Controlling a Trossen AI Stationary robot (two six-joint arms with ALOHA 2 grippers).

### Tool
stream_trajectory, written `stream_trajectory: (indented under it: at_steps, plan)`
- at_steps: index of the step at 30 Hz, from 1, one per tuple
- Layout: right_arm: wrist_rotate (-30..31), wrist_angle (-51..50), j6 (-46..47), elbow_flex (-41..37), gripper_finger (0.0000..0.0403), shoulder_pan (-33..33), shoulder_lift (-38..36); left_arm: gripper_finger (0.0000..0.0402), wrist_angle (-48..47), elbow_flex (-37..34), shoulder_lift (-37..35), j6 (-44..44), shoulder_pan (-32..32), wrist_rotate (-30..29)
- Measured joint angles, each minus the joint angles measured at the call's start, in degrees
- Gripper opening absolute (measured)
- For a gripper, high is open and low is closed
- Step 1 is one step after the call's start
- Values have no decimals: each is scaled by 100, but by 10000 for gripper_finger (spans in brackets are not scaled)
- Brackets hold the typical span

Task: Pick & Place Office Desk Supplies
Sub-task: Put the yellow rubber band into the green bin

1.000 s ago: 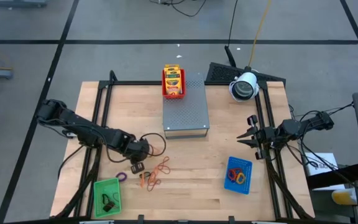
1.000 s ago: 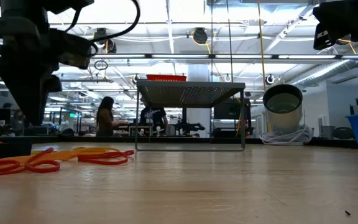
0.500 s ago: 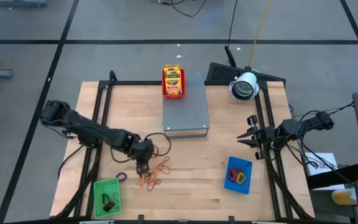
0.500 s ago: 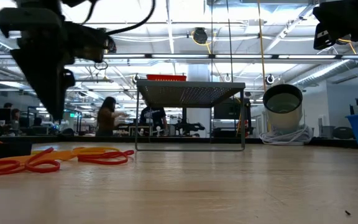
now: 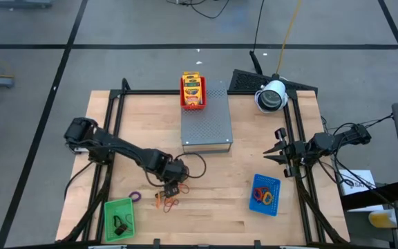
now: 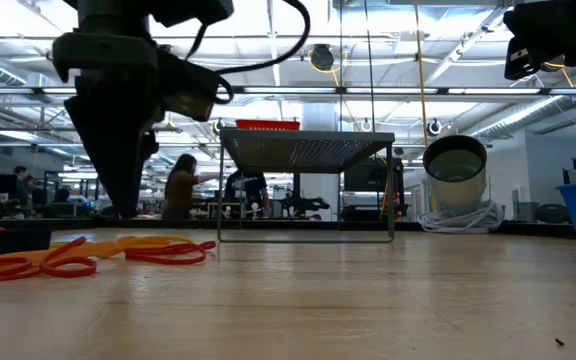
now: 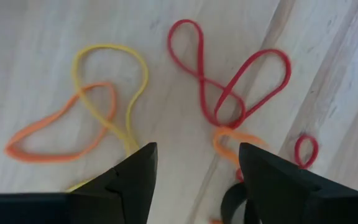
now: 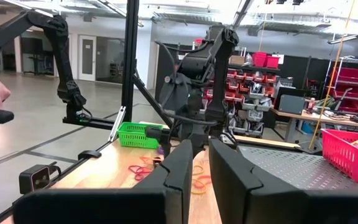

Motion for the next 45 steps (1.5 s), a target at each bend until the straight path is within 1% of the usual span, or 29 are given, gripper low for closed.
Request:
stream_trajectory:
  at_steps: [2,5,8,14,31,45]
  plan:
    - [0,-1,0,0,45,0,0,237,106,2,47,-54,37,86]
    - [1,-2,-1,0,45,0,0,237,160,4,40,-76,100,42]
    - [-1,-2,-1,0,45,0,0,237,18,2,-5,-82,182,-82]
    - [1,-2,0,0,45,-1,0,237,-231,2,-11,-172,285,-73]
    - [1,-1,-1,0,45,-1,-1,237,-219,-107,-10,-216,370,-69]
    - [0,-2,-1,0,45,-1,0,237,111,-408,-19,-595,375,18]
